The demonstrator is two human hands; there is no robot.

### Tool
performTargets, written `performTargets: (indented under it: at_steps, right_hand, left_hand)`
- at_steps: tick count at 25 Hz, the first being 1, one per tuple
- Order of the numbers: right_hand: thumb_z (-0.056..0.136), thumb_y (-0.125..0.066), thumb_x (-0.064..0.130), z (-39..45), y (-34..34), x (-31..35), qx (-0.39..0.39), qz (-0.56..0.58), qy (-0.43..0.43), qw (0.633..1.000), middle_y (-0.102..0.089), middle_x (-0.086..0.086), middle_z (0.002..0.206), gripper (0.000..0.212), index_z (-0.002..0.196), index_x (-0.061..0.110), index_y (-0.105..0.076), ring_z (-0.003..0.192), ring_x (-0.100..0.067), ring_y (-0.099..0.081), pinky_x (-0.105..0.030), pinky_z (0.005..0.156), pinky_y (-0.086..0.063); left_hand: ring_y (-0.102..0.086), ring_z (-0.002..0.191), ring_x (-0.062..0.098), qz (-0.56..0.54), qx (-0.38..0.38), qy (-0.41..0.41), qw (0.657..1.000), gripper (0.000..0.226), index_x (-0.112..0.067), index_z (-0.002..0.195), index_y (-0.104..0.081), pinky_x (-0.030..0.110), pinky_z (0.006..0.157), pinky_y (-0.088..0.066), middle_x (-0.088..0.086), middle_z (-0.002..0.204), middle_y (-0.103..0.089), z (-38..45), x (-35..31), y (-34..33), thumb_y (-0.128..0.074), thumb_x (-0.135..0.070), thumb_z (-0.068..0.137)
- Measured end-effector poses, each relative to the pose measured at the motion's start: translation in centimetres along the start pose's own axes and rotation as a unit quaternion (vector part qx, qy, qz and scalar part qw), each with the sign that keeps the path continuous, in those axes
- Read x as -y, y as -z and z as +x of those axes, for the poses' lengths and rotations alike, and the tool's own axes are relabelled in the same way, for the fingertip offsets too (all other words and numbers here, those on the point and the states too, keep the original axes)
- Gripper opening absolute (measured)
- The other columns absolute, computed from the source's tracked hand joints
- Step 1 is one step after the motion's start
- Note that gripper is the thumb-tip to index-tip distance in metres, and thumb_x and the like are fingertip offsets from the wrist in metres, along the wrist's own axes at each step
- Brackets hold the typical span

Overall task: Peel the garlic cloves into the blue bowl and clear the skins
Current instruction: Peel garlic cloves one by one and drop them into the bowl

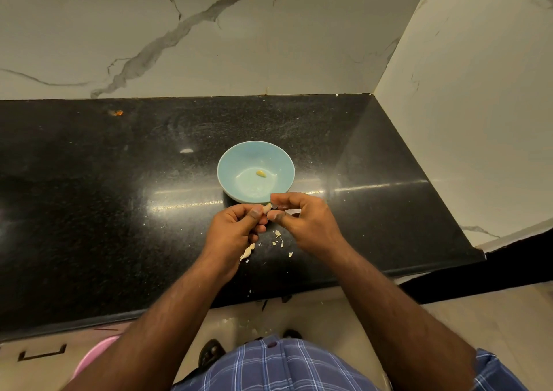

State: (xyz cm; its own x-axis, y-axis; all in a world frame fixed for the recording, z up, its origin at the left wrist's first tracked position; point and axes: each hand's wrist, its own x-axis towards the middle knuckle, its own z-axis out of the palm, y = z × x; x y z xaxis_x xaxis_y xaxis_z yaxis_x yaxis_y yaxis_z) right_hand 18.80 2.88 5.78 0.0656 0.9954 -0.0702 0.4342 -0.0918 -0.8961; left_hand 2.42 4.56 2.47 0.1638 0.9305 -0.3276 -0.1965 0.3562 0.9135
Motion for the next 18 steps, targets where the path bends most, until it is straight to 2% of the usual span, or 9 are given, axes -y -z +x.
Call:
performTargets:
  at_steps: [2, 5, 10, 15, 18]
  right_hand:
    - [0.089, -0.077, 0.02, 0.0, -0.6, 0.3, 0.003, 0.005, 0.01, 1.0, -0.072, 0.011, 0.102, 0.03, 0.119, 0.015, -0.074, 0.098, 0.0, -0.068, -0.019, 0.088, -0.056]
    - [0.088, -0.077, 0.015, 0.0, -1.2, 0.2, -0.035, 0.036, 0.023, 0.998, -0.075, 0.008, 0.092, 0.018, 0.106, 0.011, -0.077, 0.088, 0.002, -0.069, -0.011, 0.076, -0.054]
    - [0.086, -0.079, 0.009, 0.1, -1.4, -0.1, -0.062, 0.102, 0.026, 0.992, -0.077, -0.004, 0.085, 0.011, 0.095, 0.004, -0.077, 0.084, -0.013, -0.074, -0.022, 0.076, -0.059]
    - [0.085, -0.079, 0.006, 0.3, -1.1, 0.2, -0.034, 0.138, 0.007, 0.99, -0.078, -0.005, 0.089, 0.014, 0.099, 0.004, -0.078, 0.087, -0.013, -0.075, -0.022, 0.075, -0.058]
    - [0.085, -0.079, 0.005, 0.2, -0.7, 0.5, 0.0, 0.174, -0.015, 0.985, -0.078, -0.005, 0.097, 0.028, 0.113, 0.004, -0.075, 0.091, -0.01, -0.075, -0.019, 0.075, -0.057]
  left_hand:
    - [-0.054, 0.062, 0.008, 0.0, 0.003, -0.004, 1.0, 0.021, 0.0, 0.098, -0.075, 0.021, 0.054, -0.044, 0.005, 0.072, -0.065, -0.1, -0.2, -0.2, -0.06, -0.013, 0.101]
    - [-0.054, 0.062, 0.009, -0.004, 0.006, -0.006, 1.0, 0.02, -0.005, 0.092, -0.077, 0.022, 0.055, -0.044, 0.006, 0.071, -0.064, -0.3, -0.5, -0.3, -0.061, -0.014, 0.1]
    - [-0.052, 0.059, 0.008, -0.021, -0.004, -0.018, 1.0, 0.019, -0.002, 0.089, -0.074, 0.02, 0.053, -0.043, 0.003, 0.067, -0.063, -0.4, -0.5, -0.9, -0.061, -0.011, 0.1]
    - [-0.053, 0.061, 0.009, -0.027, -0.003, -0.032, 0.999, 0.019, -0.005, 0.089, -0.074, 0.02, 0.057, -0.046, 0.003, 0.067, -0.064, -0.4, -0.2, -0.9, -0.061, -0.013, 0.1]
    - [-0.055, 0.062, 0.009, -0.026, -0.005, -0.037, 0.999, 0.019, -0.005, 0.092, -0.075, 0.02, 0.057, -0.047, 0.004, 0.067, -0.065, -0.2, -0.3, -0.6, -0.059, -0.012, 0.1]
